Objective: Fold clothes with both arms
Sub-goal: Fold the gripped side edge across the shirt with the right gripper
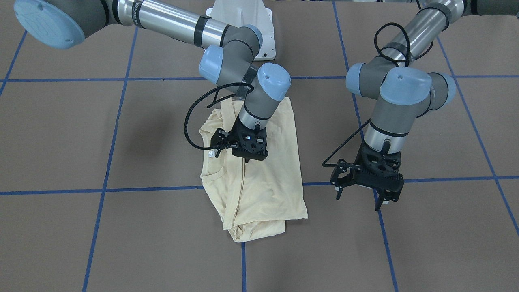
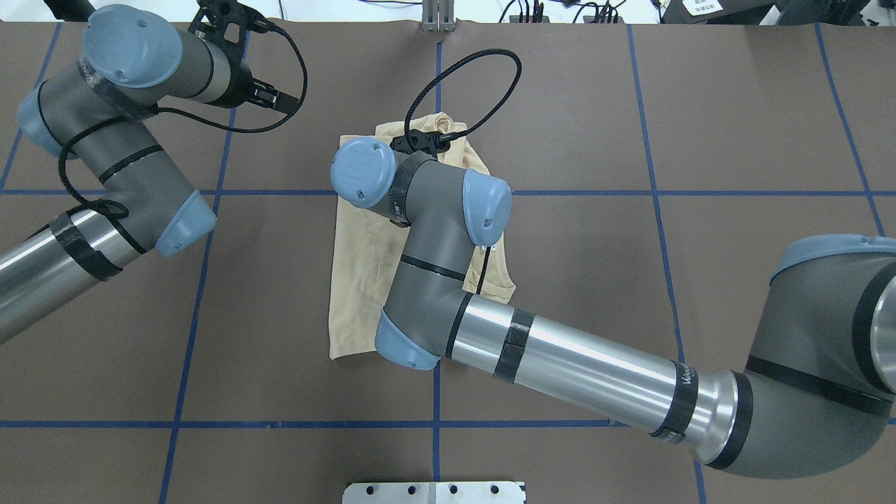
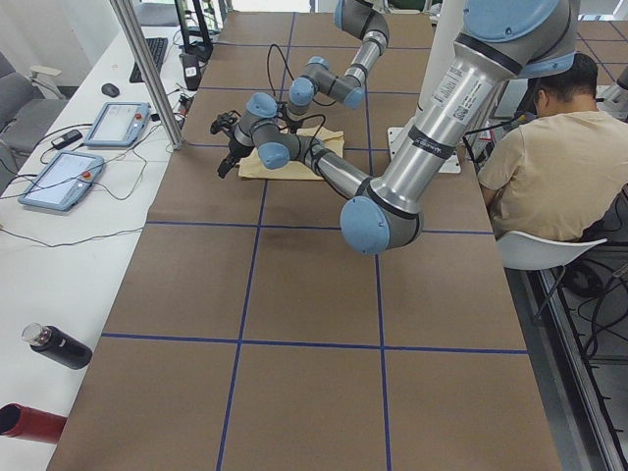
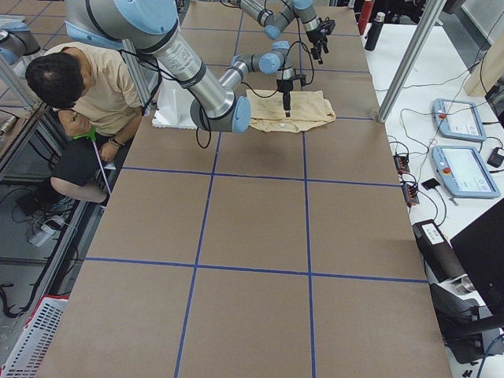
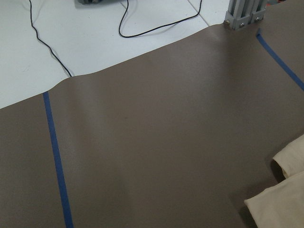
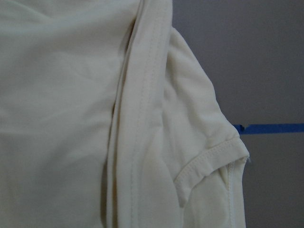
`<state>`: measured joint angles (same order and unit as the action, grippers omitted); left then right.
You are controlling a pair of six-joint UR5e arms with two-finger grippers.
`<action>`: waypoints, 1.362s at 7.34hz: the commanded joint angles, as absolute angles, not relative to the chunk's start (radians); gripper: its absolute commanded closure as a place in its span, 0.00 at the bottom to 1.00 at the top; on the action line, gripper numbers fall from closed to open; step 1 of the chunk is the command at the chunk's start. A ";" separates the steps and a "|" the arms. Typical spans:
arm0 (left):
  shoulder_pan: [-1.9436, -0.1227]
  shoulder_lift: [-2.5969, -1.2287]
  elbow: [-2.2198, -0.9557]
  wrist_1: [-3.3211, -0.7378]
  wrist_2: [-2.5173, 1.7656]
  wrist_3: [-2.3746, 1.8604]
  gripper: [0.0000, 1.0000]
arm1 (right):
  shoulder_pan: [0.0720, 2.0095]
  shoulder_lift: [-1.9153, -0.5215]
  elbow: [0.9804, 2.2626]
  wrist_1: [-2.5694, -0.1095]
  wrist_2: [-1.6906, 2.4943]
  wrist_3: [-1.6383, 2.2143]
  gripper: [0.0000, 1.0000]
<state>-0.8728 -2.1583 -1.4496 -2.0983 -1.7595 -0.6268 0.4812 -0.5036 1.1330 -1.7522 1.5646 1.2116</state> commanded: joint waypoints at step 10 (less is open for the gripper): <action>-0.864 -2.158 -1.450 -2.100 -1.759 -0.630 0.00 | 0.535 -0.607 1.203 -1.922 1.557 1.065 0.00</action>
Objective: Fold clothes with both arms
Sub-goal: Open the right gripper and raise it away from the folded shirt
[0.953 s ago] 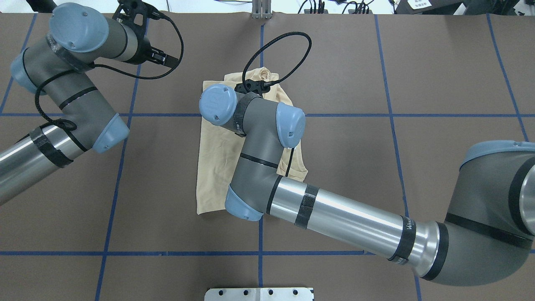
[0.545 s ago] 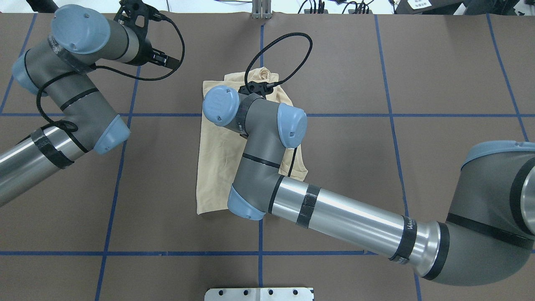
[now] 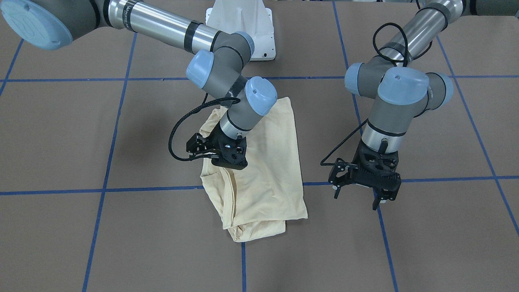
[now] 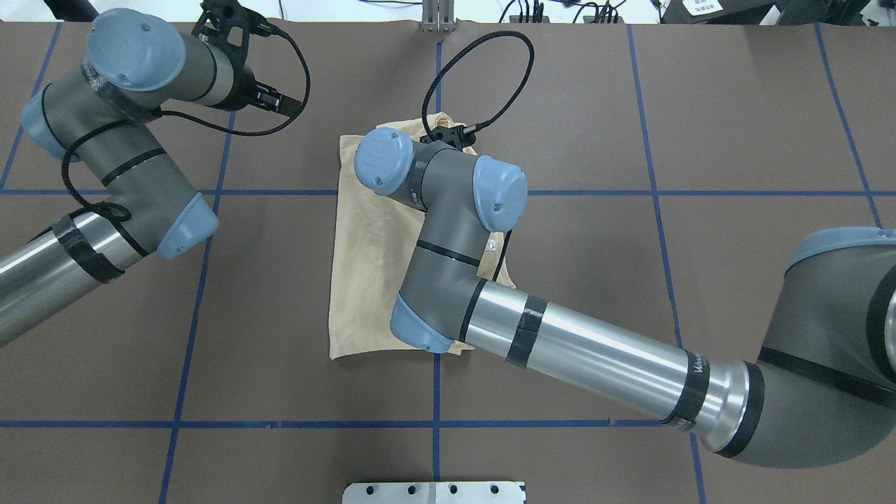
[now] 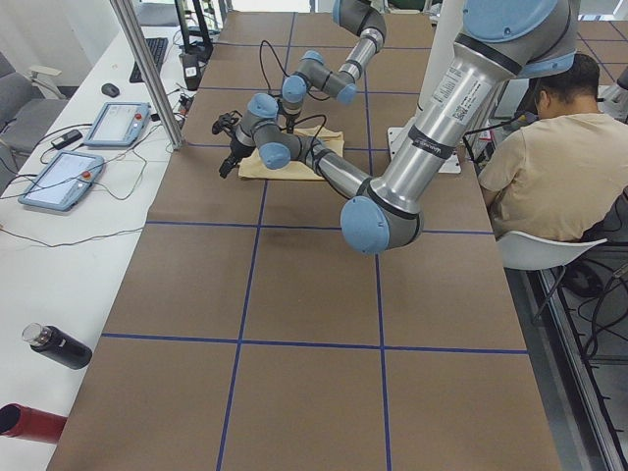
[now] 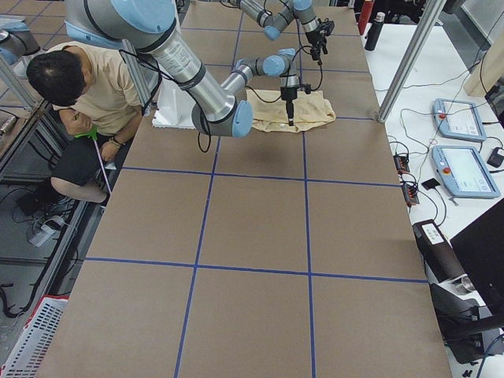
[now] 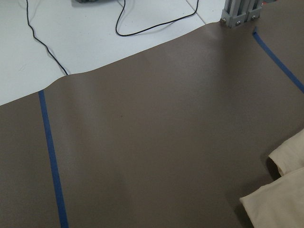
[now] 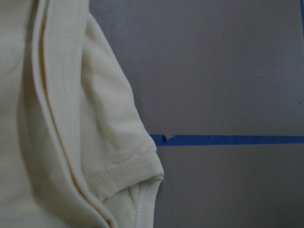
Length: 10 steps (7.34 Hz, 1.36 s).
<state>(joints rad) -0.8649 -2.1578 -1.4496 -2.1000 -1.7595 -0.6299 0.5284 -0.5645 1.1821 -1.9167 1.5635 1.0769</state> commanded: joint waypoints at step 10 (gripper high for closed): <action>-0.864 -2.155 -1.450 -2.100 -1.759 -0.630 0.00 | 0.571 -0.577 1.157 -1.474 1.566 1.138 0.00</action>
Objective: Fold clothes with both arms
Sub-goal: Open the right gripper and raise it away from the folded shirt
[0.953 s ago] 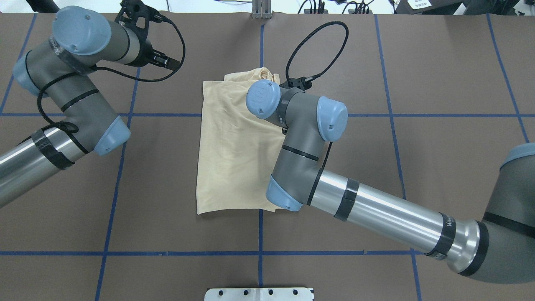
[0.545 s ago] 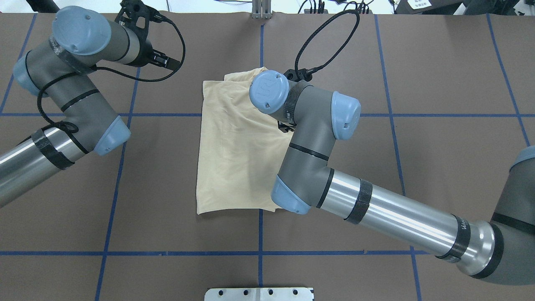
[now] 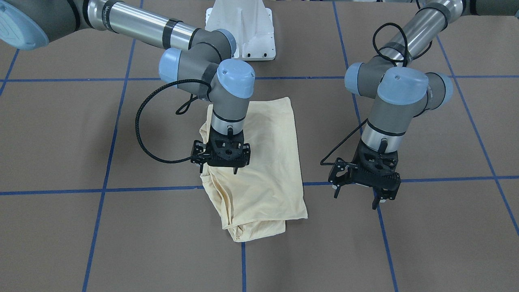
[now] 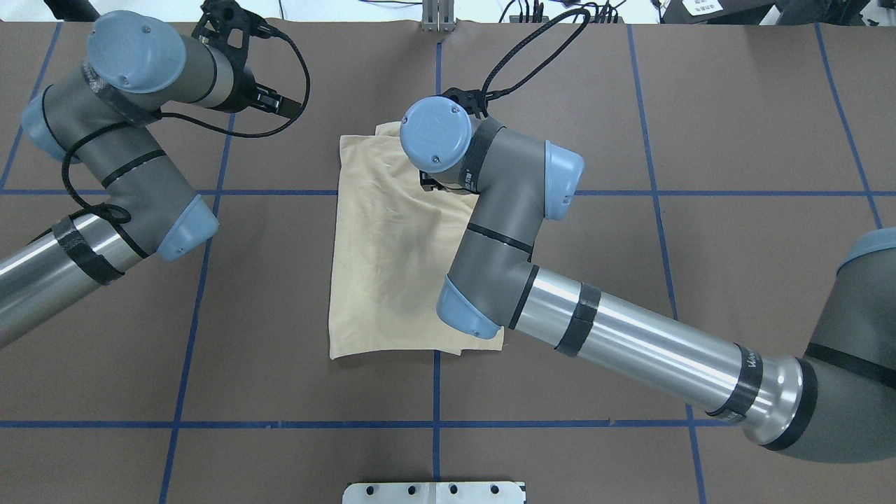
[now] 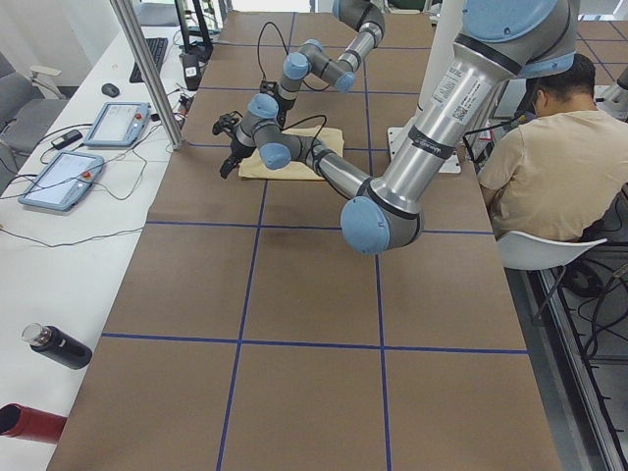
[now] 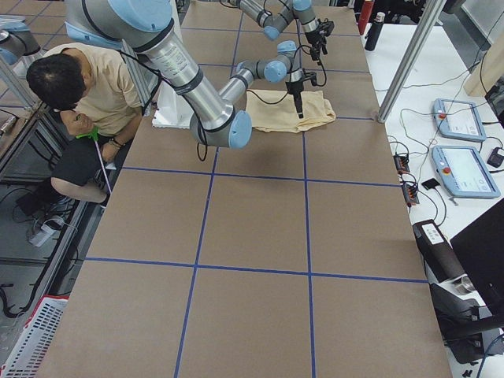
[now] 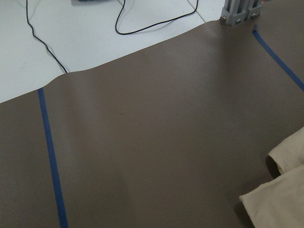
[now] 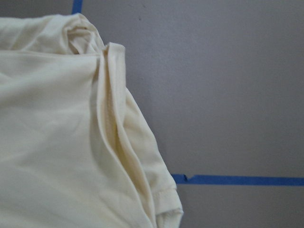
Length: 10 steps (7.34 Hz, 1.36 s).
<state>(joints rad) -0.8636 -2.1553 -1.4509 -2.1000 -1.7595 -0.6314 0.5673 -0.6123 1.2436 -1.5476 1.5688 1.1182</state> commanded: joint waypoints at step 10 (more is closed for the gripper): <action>-0.858 -2.149 -1.453 -2.102 -1.759 -0.630 0.00 | 0.702 -0.584 1.049 -1.637 1.549 0.959 0.00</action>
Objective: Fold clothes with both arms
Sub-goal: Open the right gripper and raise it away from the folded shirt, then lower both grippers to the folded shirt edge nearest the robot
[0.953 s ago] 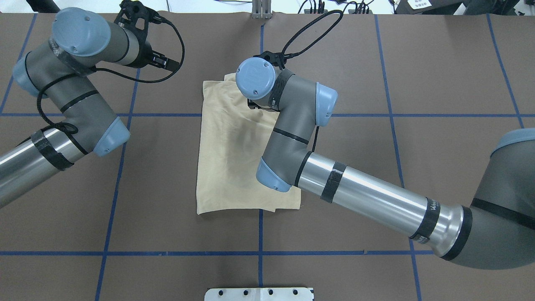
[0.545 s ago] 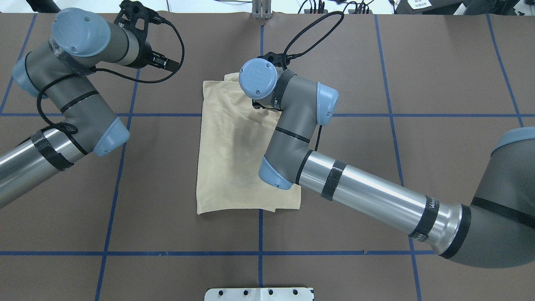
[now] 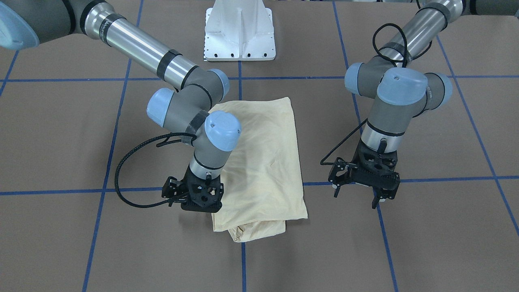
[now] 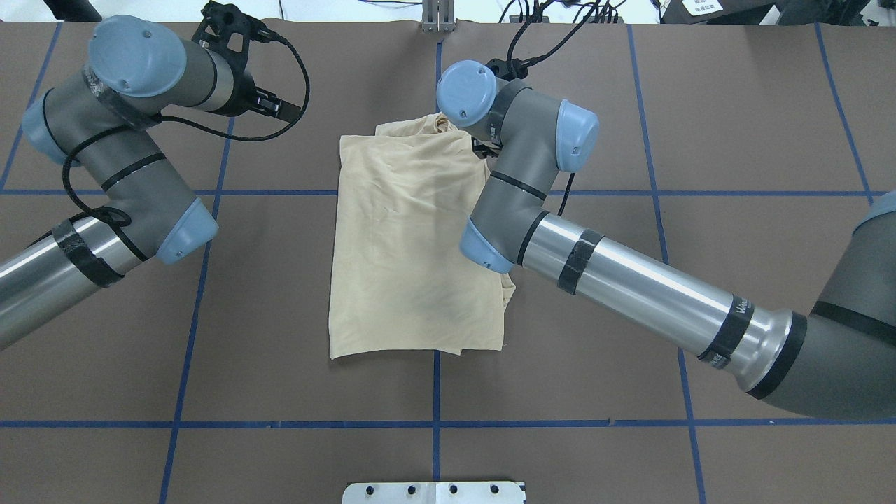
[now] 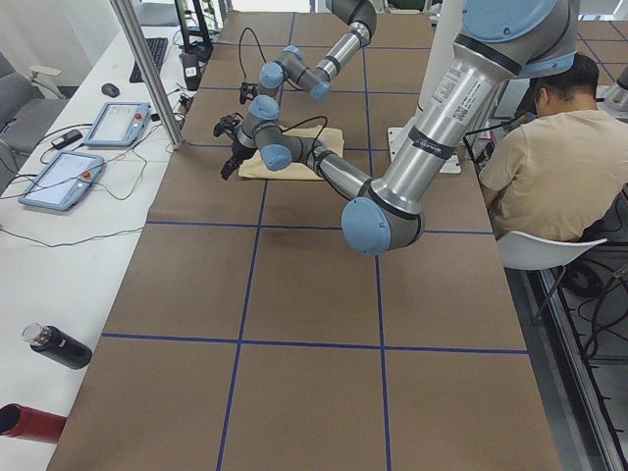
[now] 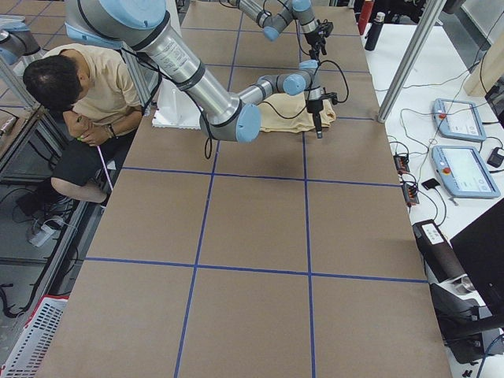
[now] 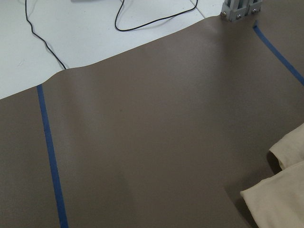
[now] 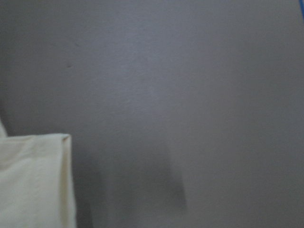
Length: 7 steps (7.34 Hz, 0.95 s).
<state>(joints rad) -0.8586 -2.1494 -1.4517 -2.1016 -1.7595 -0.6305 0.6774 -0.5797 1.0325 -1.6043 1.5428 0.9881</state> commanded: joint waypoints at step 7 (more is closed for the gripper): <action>-0.581 -1.947 -1.757 -2.095 -1.737 -1.100 0.00 | 0.513 -1.053 1.858 -1.577 1.553 1.206 0.00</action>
